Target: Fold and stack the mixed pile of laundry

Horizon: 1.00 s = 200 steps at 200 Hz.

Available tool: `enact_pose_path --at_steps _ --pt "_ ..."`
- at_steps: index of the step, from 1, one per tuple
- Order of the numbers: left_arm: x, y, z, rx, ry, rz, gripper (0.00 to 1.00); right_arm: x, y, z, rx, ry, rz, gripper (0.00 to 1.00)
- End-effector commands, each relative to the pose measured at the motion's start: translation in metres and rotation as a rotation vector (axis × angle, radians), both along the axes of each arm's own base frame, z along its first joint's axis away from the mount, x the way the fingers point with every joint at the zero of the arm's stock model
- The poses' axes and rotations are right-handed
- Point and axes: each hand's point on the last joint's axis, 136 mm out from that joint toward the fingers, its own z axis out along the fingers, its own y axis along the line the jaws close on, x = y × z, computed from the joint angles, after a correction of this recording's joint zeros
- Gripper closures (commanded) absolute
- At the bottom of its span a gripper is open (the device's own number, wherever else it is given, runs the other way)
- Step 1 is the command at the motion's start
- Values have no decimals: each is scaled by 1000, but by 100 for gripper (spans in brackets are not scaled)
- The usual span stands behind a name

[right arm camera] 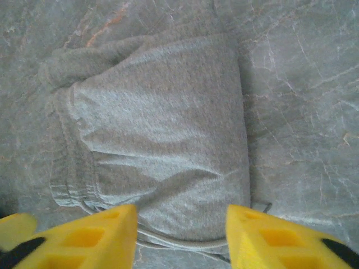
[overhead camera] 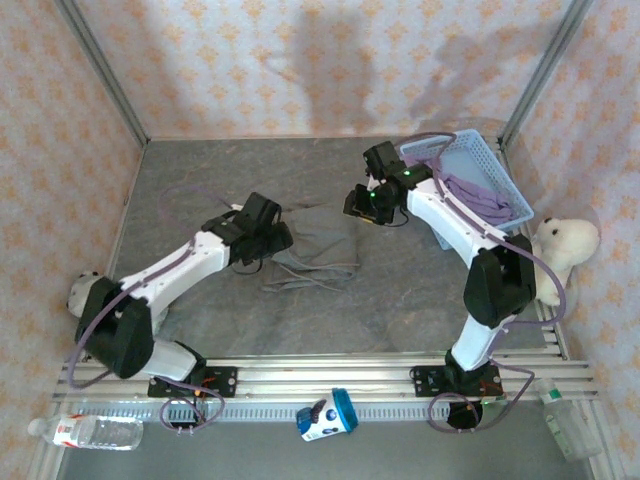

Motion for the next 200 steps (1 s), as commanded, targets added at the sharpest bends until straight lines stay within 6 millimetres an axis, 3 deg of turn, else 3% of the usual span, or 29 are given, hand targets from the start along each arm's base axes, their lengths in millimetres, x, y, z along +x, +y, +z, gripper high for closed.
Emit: enact_pose_path --at_steps 1,21,49,64,85,119,157,179,200 --pt "24 -7 -5 40 -12 -6 32 26 10 -8 -3 -55 22 65" --pt "24 1 -27 125 71 6 49 45 28 -28 37 -32 25 75" --pt "3 18 -59 211 188 25 59 64 41 -69 59 30 -13 79" --pt "-10 28 -72 246 222 35 59 70 33 -93 -14 54 -52 80" --pt "-26 41 -86 307 273 39 60 72 5 -122 -158 92 -130 83" --pt "-33 53 -97 390 326 15 60 56 -12 -135 -220 118 -129 82" --pt "3 55 -93 468 314 -26 57 10 -13 -132 -166 164 -118 82" --pt "41 50 -91 465 302 -51 55 -26 0 -122 -99 189 -97 82" --pt "78 32 -72 430 227 -101 55 -52 17 -107 -33 191 -51 80"
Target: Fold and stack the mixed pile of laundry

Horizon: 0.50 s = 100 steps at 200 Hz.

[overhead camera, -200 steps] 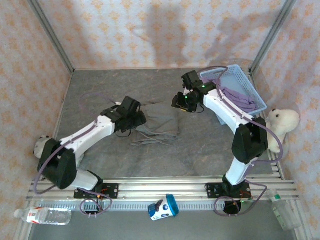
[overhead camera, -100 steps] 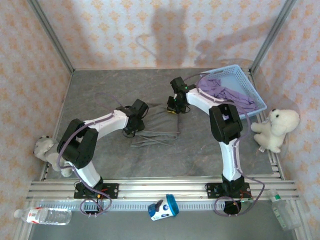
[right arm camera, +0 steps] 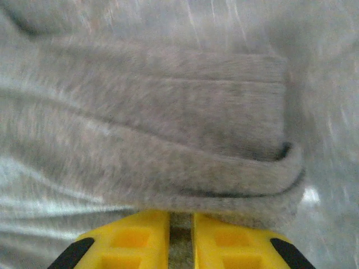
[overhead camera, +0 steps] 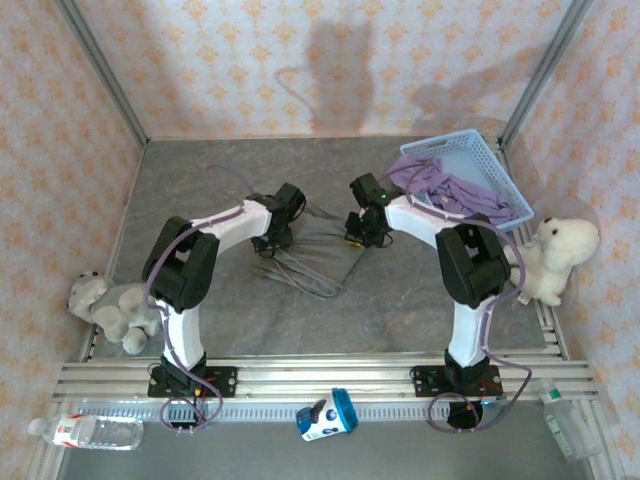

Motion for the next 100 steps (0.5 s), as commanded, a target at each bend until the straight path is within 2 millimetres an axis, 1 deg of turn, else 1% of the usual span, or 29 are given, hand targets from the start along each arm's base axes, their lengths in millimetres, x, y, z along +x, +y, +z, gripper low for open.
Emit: enact_pose_path --at_steps 1,11,17,32,47,51,53,56,66,78,86,100 --pt "24 10 7 76 22 -71 55 -42 17 14 58 33 30 80" --pt "38 6 24 75 -21 -84 53 -50 24 26 88 20 53 78" --pt "46 4 38 73 -51 -88 51 -51 24 31 94 13 55 77" --pt "57 0 72 57 -111 -93 44 -49 24 51 120 -38 52 74" --pt "55 -7 101 -3 -154 -103 37 -43 25 71 135 -98 67 73" --pt "52 -9 103 -22 -153 -105 36 -41 26 75 136 -111 77 73" --pt "50 -10 112 -38 -172 -104 36 -40 26 78 135 -118 82 73" --pt "46 -12 117 -60 -179 -104 36 -39 26 79 131 -123 86 73" --pt "34 -21 127 -139 -199 -108 36 -34 24 84 113 -138 103 73" --pt "14 -35 126 -236 -209 -110 38 -26 23 85 103 -143 114 73" --pt "2 -47 124 -302 -214 -117 40 -21 24 84 109 -139 119 74" --pt "-21 -70 110 -386 -201 -127 43 -13 31 81 132 -130 141 74"
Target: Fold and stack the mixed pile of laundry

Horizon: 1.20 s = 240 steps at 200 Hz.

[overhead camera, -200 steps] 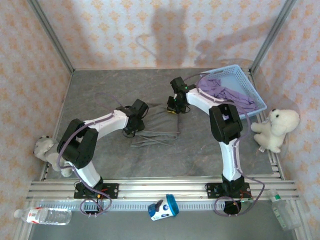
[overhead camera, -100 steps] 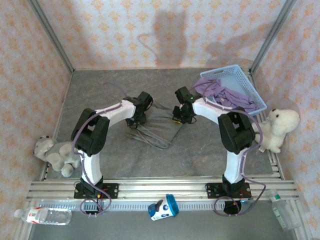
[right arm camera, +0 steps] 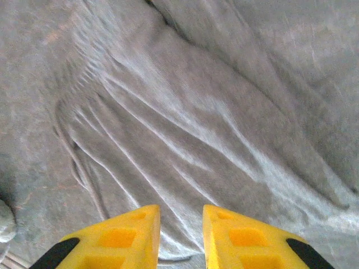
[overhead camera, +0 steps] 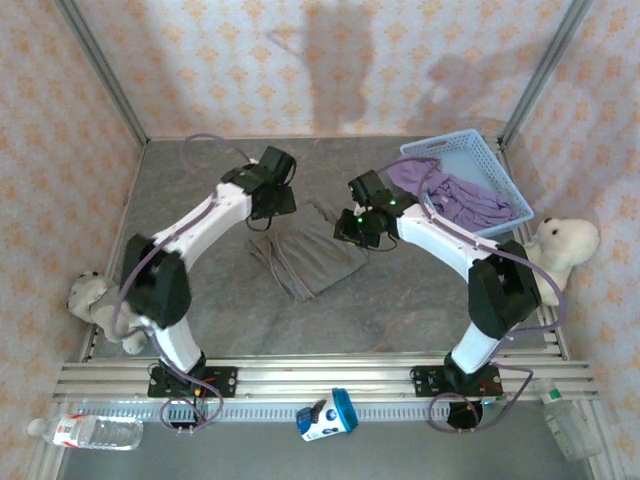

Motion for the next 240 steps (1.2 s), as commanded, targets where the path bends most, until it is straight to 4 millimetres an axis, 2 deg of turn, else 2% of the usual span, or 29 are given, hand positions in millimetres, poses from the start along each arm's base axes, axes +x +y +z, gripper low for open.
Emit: enact_pose_path --at_steps 1,32,46,57,76,106,118,133,150,159,178,198,210,218,222,240 --pt "-41 -46 -15 -191 41 -50 43 14 1 -3 -13 0 40 73" --pt "-66 -89 -51 -285 73 -45 47 26 12 -20 5 26 49 71" --pt "-72 -100 -75 -303 117 -28 49 30 14 -35 5 57 24 70" --pt "-78 -93 -99 -257 169 10 51 36 8 -48 -20 72 -13 70" --pt "-92 -62 -134 -96 237 68 54 46 -9 -72 -87 97 -88 70" --pt "-108 -37 -161 -2 313 89 55 55 -34 -96 -162 119 -156 70" --pt "-110 -30 -161 42 319 80 55 55 -36 -99 -175 127 -155 70" --pt "-108 -19 -152 116 315 65 55 54 -34 -94 -167 125 -138 70" --pt "-104 -9 -134 193 298 50 52 54 -34 -77 -153 93 -123 69" --pt "-101 -9 -123 198 280 44 44 52 -35 -64 -151 70 -112 67" --pt "-92 -24 -103 125 230 23 29 46 -45 -36 -169 17 -102 58" --pt "-82 -43 -87 76 182 -13 23 36 -63 -11 -207 -23 -102 48" --pt "-75 -52 -80 90 161 -38 21 31 -73 -4 -231 -33 -110 44" --pt "-71 -55 -80 112 154 -54 19 27 -81 1 -242 -37 -117 42" --pt "-69 -56 -80 121 152 -61 15 25 -85 2 -246 -36 -121 41" --pt "-64 -64 -95 150 184 -96 14 18 -101 8 -249 -39 -145 38"
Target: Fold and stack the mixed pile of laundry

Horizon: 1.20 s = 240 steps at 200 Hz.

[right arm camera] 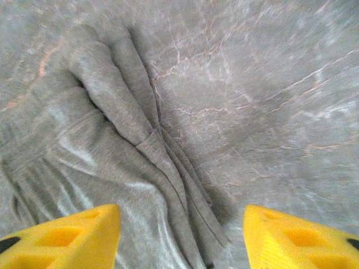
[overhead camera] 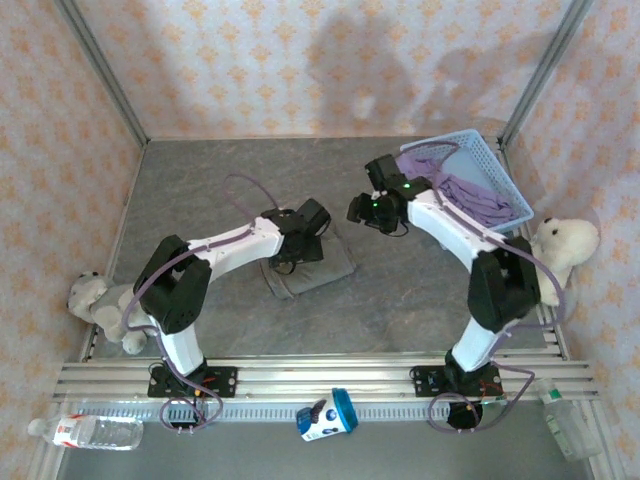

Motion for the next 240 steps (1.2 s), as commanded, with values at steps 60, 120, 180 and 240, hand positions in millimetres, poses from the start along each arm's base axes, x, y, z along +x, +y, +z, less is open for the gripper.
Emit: enact_pose_path --at_steps 60,120,180,240 --pt "16 -2 -69 222 151 -15 15 -33 -77 24 -95 -9 -122 30" --pt "66 71 -80 130 187 281 15 -16 -115 58 -196 -113 -240 1" --pt "143 220 -50 7 165 563 15 10 -137 72 -210 -147 -358 1" --pt "155 359 -65 -168 127 1028 15 56 -175 84 -306 -185 -484 0"
